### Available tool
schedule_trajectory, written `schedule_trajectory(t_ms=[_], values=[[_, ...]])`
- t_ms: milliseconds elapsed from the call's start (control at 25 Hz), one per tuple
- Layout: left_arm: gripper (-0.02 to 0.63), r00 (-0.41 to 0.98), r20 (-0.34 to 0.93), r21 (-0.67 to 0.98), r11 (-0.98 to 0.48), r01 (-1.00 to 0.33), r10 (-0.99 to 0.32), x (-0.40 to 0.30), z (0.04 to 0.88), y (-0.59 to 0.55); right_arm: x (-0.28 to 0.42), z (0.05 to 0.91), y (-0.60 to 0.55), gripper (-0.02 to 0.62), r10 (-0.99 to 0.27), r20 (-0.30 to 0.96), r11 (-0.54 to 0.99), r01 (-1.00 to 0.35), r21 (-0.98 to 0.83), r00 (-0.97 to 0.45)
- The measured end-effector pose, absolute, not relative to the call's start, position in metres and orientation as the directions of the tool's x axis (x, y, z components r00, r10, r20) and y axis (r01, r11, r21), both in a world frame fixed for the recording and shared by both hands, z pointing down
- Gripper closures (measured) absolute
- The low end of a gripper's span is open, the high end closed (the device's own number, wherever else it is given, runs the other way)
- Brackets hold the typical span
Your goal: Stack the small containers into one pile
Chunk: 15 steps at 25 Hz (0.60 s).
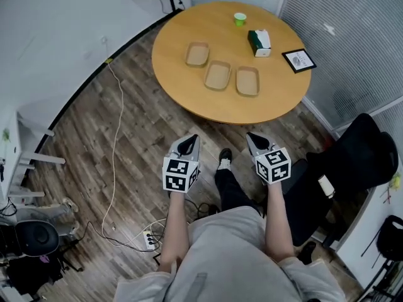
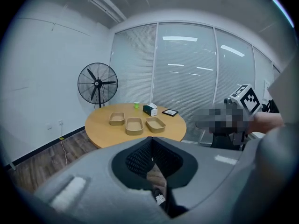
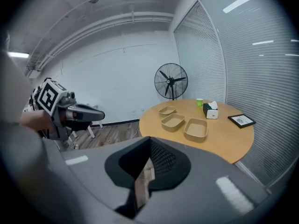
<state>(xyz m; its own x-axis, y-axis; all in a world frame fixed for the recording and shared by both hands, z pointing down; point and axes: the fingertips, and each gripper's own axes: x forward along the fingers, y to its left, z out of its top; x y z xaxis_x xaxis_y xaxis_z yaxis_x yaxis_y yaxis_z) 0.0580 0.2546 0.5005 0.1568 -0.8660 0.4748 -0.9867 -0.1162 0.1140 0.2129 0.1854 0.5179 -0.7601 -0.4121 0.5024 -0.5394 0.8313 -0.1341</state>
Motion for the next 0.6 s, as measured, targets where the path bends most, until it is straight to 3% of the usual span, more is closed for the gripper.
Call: schedule_trajectory(t_ms=[280,600], values=[[0.604,0.221,0.505,0.13,-0.18,-0.975,-0.834,0.055,0.512,0.174,0.197,0.549,0.115,0.597,-0.359,0.601,0.851,-0.514,-0.104,-0.715],[0.604,0.257,0.534,0.138,-0.218,-0.966,-0.806,0.049,0.523,0.09,0.205,0.564,0.019,0.595,-0.498,0.633,0.72,-0.69,-0.079,-0.593]])
